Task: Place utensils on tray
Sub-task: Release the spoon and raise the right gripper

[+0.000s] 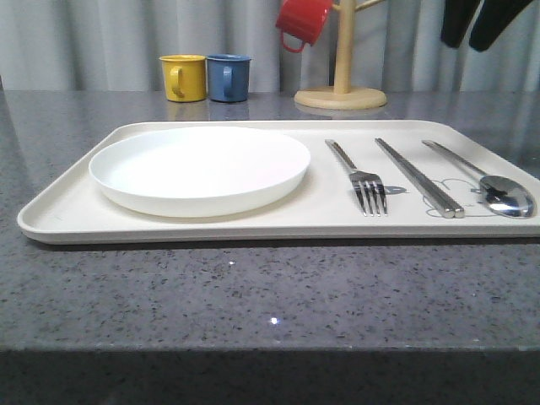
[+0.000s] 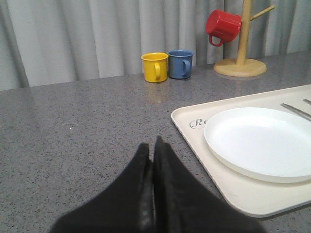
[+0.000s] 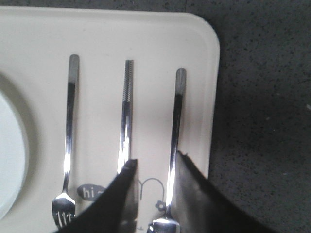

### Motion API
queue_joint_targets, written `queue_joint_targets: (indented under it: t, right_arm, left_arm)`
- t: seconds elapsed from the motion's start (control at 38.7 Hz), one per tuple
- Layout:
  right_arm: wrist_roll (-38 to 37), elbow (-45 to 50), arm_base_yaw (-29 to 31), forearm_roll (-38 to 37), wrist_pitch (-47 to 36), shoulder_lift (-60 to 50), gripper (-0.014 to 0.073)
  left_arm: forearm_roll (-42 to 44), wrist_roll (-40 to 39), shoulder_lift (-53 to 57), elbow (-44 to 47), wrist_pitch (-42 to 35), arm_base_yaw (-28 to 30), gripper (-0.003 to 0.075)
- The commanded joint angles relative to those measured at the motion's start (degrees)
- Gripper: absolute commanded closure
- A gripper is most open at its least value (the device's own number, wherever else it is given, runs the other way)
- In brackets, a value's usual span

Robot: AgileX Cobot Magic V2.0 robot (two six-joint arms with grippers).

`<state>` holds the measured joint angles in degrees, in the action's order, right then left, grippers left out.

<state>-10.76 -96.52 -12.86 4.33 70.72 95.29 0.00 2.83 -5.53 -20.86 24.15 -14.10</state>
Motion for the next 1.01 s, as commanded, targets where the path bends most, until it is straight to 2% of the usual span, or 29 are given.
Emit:
queue_joint_targets:
  t: [0.0, 0.05, 0.15, 0.23, 0.52, 0.65, 0.83, 0.98]
  right_arm:
    - [2.8, -0.4, 0.3, -0.3, 5.8, -7.6, 0.0615]
    - [2.9, 1.4, 0.3, -1.8, 5.8, -10.4, 0.0666]
    - [2.9, 7.3, 0.3, -5.4, 3.7, -17.2, 0.0662]
    - [2.9, 14.3, 0.3, -7.4, -1.0, -23.0, 0.0662]
    - [2.9, 52.4, 0.3, -12.0, -30.9, -54.3, 0.0662]
    - [2.9, 65.3, 0.3, -13.4, -39.8, -69.6, 0.0662]
    - [2.8, 73.7, 0.3, -13.7, -43.1, -86.2, 0.0662]
    - [2.8, 74.3, 0.3, -13.7, -44.6, -90.7, 0.0662]
  left_arm:
    - [-0.5, -0.5, -0.6, -1.5, -5.0, 0.1, 0.0738]
    - [-0.5, -0.5, -0.6, -1.5, -5.0, 0.1, 0.0738]
    - [-0.5, -0.5, -0.6, -1.5, -5.0, 0.1, 0.0738]
    - [-0.5, -0.5, -0.6, -1.5, -5.0, 0.1, 0.0738]
    - [-0.5, -0.5, -0.6, -1.5, -5.0, 0.1, 0.0738]
    - [-0.5, -0.5, -0.6, -1.5, -5.0, 0.1, 0.0738]
    - [-0.5, -0.5, -0.6, -1.5, -5.0, 0.1, 0.0738]
    - [-0.5, -0.5, -0.6, -1.5, -5.0, 0.1, 0.0738]
